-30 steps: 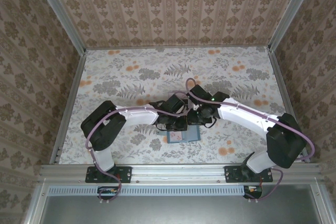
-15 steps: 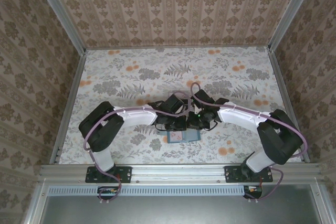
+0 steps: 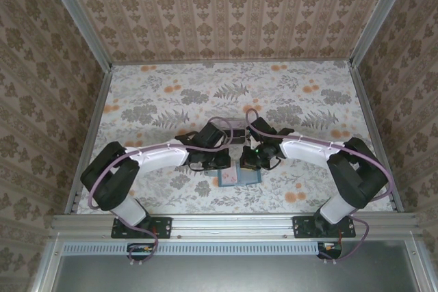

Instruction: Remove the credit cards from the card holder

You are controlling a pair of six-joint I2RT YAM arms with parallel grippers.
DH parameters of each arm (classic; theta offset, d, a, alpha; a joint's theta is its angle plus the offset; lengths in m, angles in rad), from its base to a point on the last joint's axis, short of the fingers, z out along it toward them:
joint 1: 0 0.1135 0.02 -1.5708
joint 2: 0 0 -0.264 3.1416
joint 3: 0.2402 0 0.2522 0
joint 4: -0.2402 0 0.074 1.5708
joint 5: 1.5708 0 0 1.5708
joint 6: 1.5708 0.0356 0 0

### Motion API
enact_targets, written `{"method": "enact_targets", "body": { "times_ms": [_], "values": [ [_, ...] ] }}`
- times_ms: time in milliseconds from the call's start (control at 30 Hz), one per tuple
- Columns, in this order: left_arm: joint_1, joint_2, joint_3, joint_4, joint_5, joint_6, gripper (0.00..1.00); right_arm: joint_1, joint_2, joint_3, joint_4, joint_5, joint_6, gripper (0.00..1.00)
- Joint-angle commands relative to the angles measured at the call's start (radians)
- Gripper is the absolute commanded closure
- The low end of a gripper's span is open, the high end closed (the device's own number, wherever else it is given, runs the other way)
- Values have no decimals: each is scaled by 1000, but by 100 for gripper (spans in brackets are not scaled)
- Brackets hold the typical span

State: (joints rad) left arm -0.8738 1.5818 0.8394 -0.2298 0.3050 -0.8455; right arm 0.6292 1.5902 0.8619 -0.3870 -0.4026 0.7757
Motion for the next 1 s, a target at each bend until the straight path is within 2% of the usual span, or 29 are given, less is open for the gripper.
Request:
{"method": "enact_targets", "body": {
  "times_ms": [0,200,433,633,967],
  "values": [
    [14,-38,-38,-31,-17,-15,90,13,32,46,22,-44,17,88],
    [25,-56,-72,-24,-14,-17,90,33,73,67,66,-81,47,85],
    [27,-31,-72,-3,9,-15,91,50,109,62,124,-109,87,77],
    [26,-12,-63,3,16,-12,90,50,113,48,109,-57,75,71],
    [28,4,-73,8,16,-11,91,50,129,44,102,-41,58,70]
  ]
}}
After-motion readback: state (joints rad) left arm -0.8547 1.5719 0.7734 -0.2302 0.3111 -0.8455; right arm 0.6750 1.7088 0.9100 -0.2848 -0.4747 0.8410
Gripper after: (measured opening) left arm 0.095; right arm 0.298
